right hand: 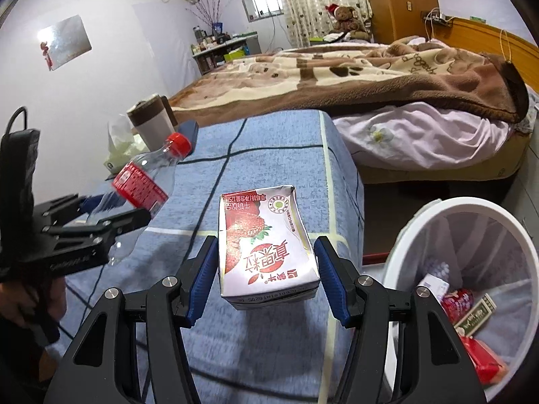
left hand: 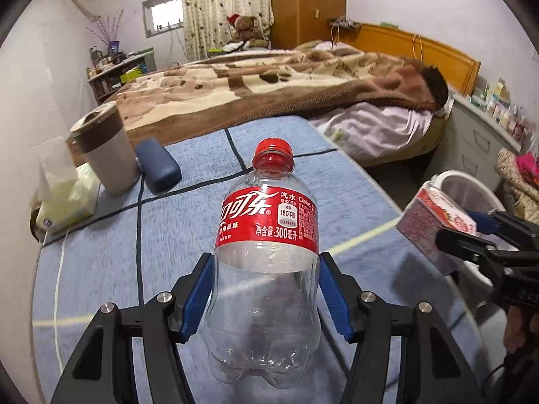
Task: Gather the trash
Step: 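Carry the bottle and juice box over the mesh bin and open both grippers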
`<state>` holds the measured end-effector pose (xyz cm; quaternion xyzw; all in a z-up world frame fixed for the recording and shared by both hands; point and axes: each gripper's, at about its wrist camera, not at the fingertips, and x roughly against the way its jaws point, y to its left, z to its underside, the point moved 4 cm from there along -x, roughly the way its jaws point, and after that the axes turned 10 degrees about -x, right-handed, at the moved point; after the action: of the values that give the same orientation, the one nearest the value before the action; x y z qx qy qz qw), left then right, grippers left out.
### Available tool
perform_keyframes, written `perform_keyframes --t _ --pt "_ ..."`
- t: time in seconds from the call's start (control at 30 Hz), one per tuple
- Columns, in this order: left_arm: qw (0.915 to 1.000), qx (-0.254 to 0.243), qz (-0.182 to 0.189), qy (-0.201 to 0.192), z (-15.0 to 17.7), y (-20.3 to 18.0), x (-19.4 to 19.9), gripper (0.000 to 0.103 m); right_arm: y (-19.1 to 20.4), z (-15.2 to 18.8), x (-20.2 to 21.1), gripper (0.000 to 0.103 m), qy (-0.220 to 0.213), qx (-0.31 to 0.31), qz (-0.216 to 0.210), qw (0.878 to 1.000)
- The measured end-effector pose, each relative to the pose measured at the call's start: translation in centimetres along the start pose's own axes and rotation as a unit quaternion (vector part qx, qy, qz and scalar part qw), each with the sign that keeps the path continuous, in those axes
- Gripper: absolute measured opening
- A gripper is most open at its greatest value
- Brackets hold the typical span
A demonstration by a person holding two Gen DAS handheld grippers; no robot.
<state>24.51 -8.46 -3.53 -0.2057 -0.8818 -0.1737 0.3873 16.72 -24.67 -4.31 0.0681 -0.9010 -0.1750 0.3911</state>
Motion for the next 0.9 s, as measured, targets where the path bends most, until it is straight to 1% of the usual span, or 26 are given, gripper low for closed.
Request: perform_keyframes --t 0.13,0.37,0.67,0.9 --pt "0.9994 0.024 0.0 -0.023 1.0 -1.5 2.7 0.062 -0.2 0.5 1.6 0.059 -0.012 0.001 -0.001 1.0" --pt "0.9978 0.046 0.005 -0.048 1.8 -4.3 5.1 0.062 -1.4 1.1 3.8 0.059 -0.03 -0.01 0.006 0.999" --pt "0.9973 0.039 0.03 -0.054 1.3 -8.2 5.3 0.062 -4.2 1.4 5.5 0.059 -0.045 -0.035 0.025 0.998" --pt "0.9968 0.016 0.056 -0.056 0.3 -11.6 4.6 0.062 -6.6 1.6 6.5 0.059 -0.055 -0.058 0.044 0.996"
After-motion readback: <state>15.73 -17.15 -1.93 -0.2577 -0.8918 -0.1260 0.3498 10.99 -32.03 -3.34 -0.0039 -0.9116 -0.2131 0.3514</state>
